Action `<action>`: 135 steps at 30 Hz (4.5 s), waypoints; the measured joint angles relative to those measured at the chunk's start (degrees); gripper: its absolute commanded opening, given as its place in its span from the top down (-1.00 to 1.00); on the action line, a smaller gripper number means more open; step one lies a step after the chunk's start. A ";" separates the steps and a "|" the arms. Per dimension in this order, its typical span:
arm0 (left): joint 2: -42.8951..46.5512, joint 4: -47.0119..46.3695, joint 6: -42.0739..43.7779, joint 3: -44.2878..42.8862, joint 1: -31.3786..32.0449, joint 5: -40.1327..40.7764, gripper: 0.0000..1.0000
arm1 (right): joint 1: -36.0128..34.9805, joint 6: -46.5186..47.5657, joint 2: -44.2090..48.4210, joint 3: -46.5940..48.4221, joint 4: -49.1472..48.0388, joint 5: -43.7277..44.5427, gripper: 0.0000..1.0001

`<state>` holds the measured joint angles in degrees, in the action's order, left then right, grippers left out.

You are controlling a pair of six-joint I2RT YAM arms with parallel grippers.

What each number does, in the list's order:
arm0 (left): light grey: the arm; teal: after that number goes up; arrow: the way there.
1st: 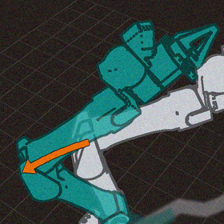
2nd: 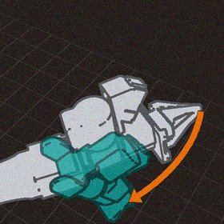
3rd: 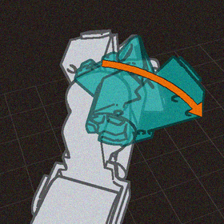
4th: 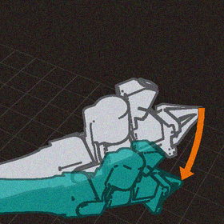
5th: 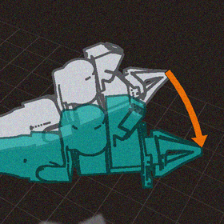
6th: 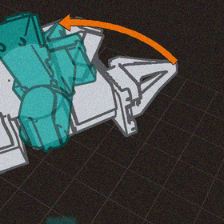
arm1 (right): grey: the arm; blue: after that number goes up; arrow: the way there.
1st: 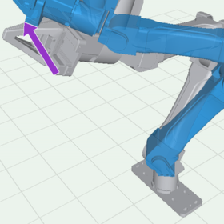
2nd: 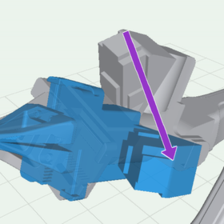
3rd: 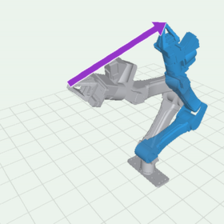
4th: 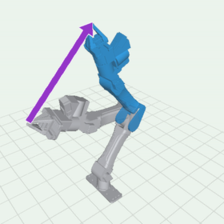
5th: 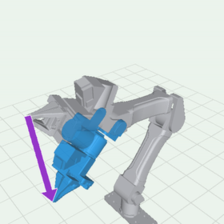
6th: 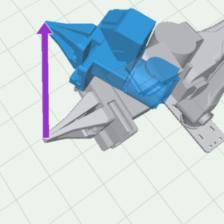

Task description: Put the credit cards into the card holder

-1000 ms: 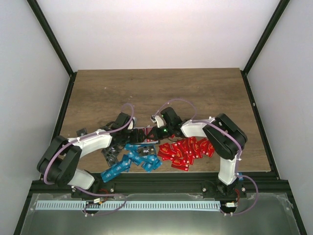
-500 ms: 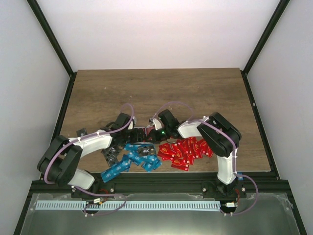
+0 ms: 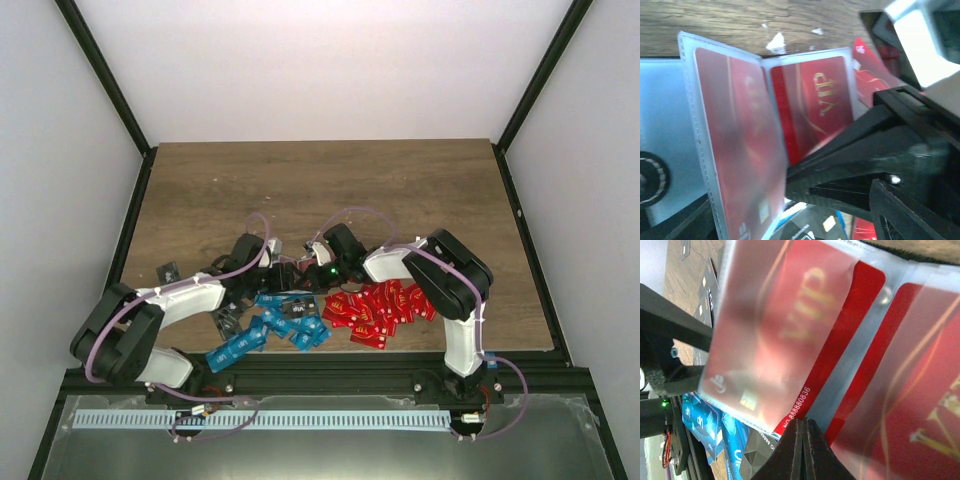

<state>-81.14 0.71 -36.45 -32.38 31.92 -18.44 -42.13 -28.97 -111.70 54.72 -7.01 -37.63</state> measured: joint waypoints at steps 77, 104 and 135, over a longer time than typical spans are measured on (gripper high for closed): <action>-10.69 1.60 7.98 -13.94 22.18 1.49 -0.18 | 1.29 -27.45 48.59 -23.32 46.45 42.66 -0.99; -9.38 -1.53 7.37 -9.68 22.40 1.73 -0.17 | 1.95 -20.94 36.11 -20.52 43.04 46.40 -0.26; -6.69 -7.76 6.88 -5.20 22.40 0.90 -0.17 | -1.14 -25.79 30.93 -8.20 55.43 37.33 -1.00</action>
<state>-87.83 -7.05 -29.56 -37.58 54.33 -17.54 -43.27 -54.76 -80.77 46.52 48.42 -0.30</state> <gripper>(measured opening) 0.584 0.998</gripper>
